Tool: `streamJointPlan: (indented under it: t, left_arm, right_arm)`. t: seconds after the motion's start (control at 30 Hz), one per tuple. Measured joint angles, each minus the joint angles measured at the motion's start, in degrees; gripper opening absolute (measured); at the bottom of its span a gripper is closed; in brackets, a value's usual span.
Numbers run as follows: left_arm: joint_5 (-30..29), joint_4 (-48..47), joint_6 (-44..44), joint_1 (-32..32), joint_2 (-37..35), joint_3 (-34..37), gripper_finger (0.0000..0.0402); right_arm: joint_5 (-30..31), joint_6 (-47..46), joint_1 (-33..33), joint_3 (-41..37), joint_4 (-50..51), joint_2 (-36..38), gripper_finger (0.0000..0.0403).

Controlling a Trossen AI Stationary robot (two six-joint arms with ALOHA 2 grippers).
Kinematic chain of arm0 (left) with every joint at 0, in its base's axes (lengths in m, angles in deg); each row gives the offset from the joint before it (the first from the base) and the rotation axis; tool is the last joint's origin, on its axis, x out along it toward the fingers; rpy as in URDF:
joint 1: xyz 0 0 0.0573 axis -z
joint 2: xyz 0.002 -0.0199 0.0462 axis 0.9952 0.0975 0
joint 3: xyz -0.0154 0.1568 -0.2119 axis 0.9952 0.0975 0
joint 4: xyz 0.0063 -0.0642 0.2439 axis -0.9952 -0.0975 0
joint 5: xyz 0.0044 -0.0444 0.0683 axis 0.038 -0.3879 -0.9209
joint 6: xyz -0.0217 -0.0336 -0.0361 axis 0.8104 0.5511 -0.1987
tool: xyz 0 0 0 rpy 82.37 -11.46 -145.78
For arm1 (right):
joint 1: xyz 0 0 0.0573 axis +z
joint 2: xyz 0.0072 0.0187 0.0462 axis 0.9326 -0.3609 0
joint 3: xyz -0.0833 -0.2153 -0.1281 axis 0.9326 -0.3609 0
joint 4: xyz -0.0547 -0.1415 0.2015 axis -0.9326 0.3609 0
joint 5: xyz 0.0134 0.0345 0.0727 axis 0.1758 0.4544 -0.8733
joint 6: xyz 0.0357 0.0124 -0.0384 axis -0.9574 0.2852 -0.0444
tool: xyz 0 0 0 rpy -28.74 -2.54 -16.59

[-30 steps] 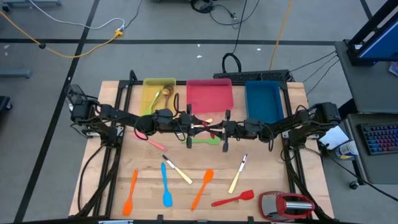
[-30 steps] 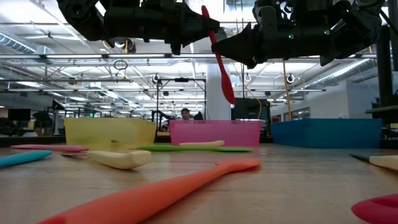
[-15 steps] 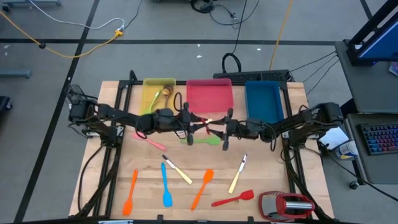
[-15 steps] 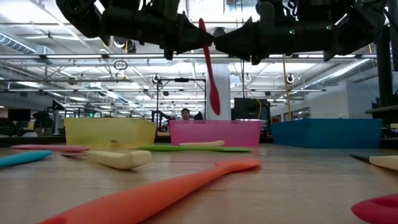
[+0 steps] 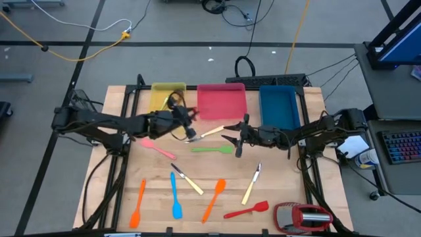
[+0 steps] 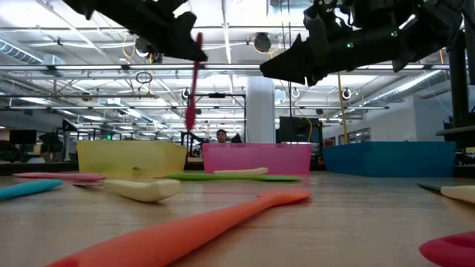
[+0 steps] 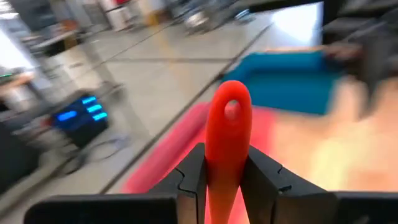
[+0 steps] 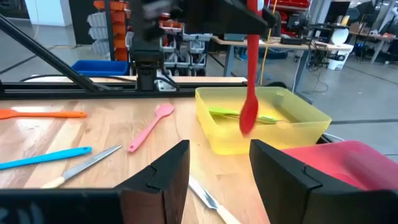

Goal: Pick & Place Kitchen Items
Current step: Put the red serving spoon into the yellow bin

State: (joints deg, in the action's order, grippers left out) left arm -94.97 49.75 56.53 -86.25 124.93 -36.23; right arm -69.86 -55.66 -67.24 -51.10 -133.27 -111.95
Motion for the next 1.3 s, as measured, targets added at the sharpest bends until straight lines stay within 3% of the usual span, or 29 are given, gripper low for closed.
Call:
streamJointPlan:
  t: [0.13, 0.2, 0.47, 0.97, 1.3]
  left_arm:
    - [-8.8, -4.9, -1.1, -0.7, -2.5, -0.1, 0.0071]
    - [-10.5, -7.0, -1.6, -2.0, -2.9, 0.0, 0.0071]
    - [-3.6, -11.3, 1.7, -12.2, -2.1, 1.4, 0.0071]
    - [3.4, 19.7, -1.9, -29.6, -2.3, 18.7, 0.0072]
    - [4.1, 27.1, 2.0, -33.2, -2.3, 26.7, 0.0072]
  right_arm:
    - [0.0, 0.0, 0.0, 0.0, 0.1, 0.0, 0.0162]
    - [0.0, 0.0, 0.0, 0.0, 0.1, 0.0, 0.0160]
    - [-0.1, -0.6, 0.0, 0.0, 0.4, 0.0, 0.0160]
    - [-0.2, -1.5, 0.0, 0.0, 0.9, 0.0, 0.0161]
    - [-0.2, -1.5, 0.0, 0.0, 0.9, 0.0, 0.0161]
